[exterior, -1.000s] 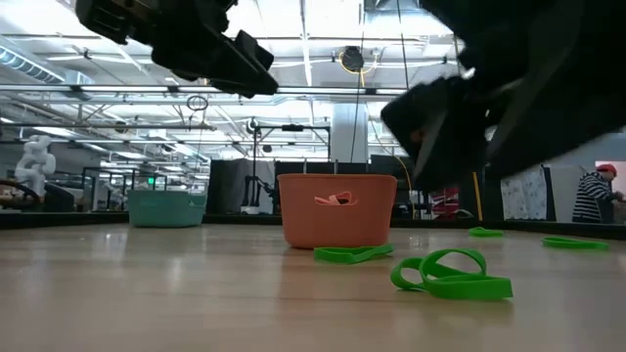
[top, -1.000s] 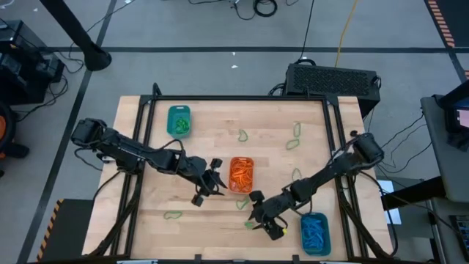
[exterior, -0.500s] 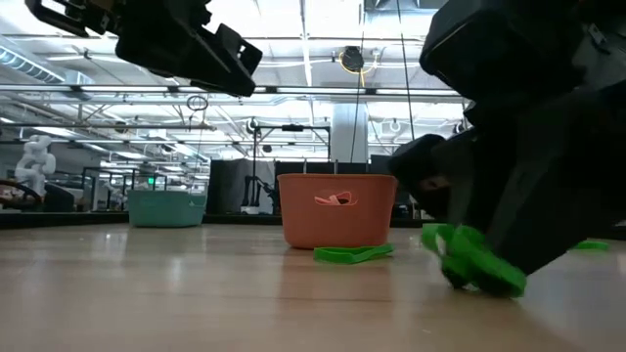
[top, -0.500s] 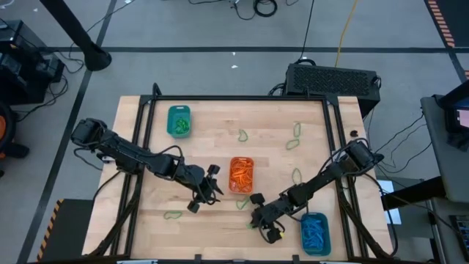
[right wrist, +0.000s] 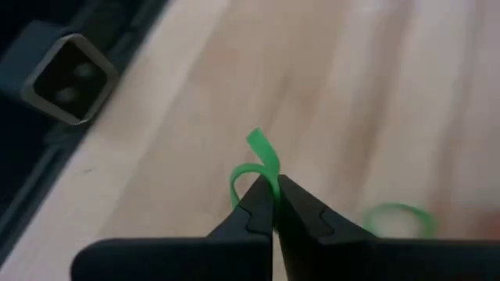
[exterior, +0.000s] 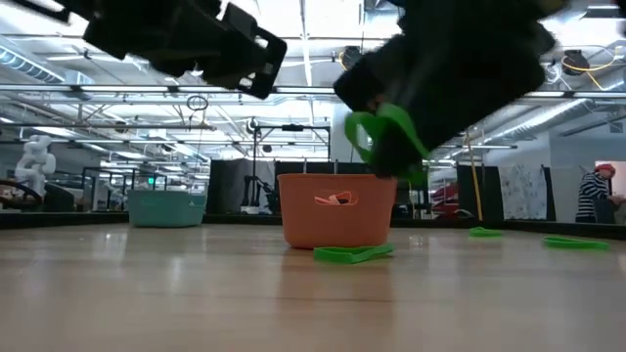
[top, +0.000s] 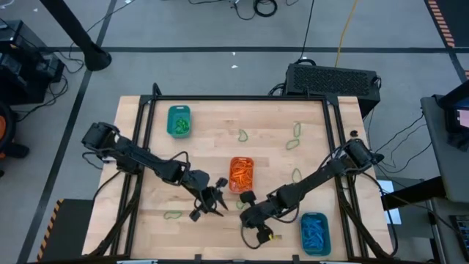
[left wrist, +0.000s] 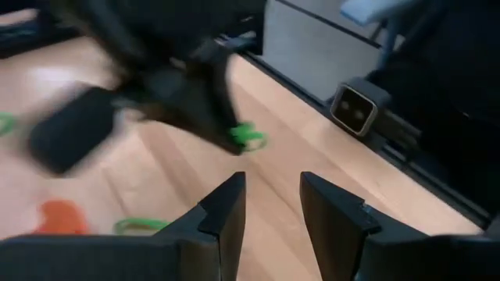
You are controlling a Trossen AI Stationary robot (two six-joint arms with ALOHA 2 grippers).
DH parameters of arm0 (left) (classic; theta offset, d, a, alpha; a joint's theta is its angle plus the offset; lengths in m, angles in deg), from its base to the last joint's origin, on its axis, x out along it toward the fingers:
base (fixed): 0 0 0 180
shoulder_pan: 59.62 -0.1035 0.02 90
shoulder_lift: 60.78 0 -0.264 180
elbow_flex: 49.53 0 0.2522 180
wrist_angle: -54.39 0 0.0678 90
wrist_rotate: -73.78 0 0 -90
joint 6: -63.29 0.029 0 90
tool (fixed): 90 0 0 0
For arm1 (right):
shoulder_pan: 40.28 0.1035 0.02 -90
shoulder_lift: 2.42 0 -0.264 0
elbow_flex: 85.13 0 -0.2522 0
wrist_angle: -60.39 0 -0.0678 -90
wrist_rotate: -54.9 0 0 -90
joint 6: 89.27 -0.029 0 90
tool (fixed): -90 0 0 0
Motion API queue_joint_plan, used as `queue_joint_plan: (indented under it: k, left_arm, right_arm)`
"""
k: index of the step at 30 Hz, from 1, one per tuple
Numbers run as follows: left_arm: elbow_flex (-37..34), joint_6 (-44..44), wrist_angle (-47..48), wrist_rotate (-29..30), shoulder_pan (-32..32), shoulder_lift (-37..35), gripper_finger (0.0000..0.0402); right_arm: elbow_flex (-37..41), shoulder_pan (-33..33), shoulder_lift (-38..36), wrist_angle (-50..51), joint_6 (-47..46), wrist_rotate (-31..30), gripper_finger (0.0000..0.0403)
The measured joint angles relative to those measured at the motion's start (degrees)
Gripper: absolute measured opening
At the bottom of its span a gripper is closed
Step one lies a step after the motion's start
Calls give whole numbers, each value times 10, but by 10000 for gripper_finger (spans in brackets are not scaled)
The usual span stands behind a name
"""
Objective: Sort rubber bands into baskets
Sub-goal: Put the green rubber band into the green bin
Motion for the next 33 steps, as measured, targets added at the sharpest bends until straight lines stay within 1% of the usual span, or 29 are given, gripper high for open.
queue_joint_plan:
  k: [2, 4, 6, 8, 11, 17, 20, 30, 33]
  left_arm:
    - [0, 0, -18, -2, 6, 15, 130]
    - [0, -29, -34, 10, 9, 25, 130]
    - [0, -91, -63, 47, 10, 34, 130]
    - [0, -141, -73, 100, 7, 38, 130]
    - [0, -164, -69, 161, 2, 39, 130]
    - [0, -164, -62, 159, 2, 39, 130]
    - [0, -165, -44, 160, 1, 39, 130]
    - [0, -165, -31, 160, 1, 39, 130]
    - [0, -165, -30, 172, 1, 39, 130]
  right_arm:
    - [-30, -5, 0, 49, -12, -21, 2]
    - [-57, -9, 0, 90, -26, -47, 1]
    - [-77, -13, 0, 118, -41, -85, 1]
    - [-89, -17, 0, 135, -59, -119, 1]
    - [-94, -23, 0, 132, -66, -130, 1]
    - [-94, -33, 0, 137, -84, -131, 0]
    - [-94, -39, 0, 144, -96, -133, 0]
    - [-94, -50, 0, 153, -97, -134, 0]
    - [-94, -50, 0, 152, -98, -134, 0]
